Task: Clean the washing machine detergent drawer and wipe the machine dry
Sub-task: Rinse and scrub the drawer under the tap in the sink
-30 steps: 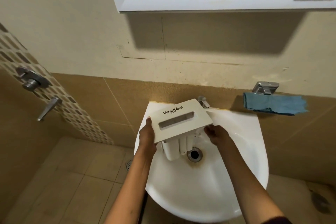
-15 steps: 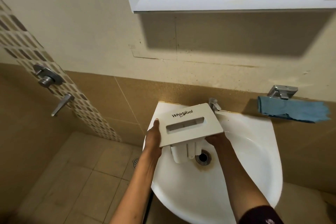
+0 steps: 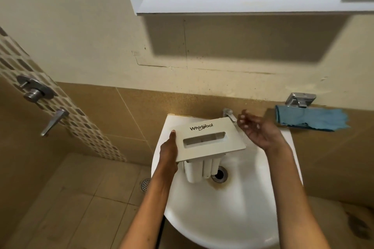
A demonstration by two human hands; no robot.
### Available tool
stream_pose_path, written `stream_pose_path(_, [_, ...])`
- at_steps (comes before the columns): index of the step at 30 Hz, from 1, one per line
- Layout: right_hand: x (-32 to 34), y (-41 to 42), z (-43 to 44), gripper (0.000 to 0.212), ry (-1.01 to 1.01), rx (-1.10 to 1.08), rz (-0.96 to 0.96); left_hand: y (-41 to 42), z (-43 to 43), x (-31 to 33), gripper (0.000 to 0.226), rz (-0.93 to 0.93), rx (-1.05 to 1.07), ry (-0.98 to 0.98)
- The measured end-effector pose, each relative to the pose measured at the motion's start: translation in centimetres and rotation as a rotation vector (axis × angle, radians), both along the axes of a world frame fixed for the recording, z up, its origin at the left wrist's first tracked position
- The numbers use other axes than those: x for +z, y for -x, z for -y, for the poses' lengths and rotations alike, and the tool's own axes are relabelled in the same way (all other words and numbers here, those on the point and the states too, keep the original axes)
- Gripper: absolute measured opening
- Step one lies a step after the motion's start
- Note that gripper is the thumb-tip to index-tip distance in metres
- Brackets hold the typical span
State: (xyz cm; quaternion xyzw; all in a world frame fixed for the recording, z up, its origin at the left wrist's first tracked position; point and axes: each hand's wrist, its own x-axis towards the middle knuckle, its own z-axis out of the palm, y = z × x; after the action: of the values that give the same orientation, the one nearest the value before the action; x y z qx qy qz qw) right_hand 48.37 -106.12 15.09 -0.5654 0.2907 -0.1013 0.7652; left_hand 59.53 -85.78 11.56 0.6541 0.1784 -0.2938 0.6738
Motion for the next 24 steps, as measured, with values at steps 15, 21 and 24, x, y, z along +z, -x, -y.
stream_pose_path(15, [-2.1, -2.9, -3.3, 0.048, 0.735, 0.134, -0.463, 0.3, 0.4, 0.6, 0.024, 0.001, 0.021, 0.042])
stream_pose_path(21, [-3.2, -2.6, -1.3, 0.032, 0.728, -0.006, -0.520, 1.1, 0.8, 0.2, 0.026, 0.024, -0.008, 0.051])
stream_pose_path(24, [-4.0, -2.5, -0.4, 0.032, 0.522, -0.008, -0.445, 1.3, 1.0, 0.5, 0.027, 0.032, -0.015, 0.053])
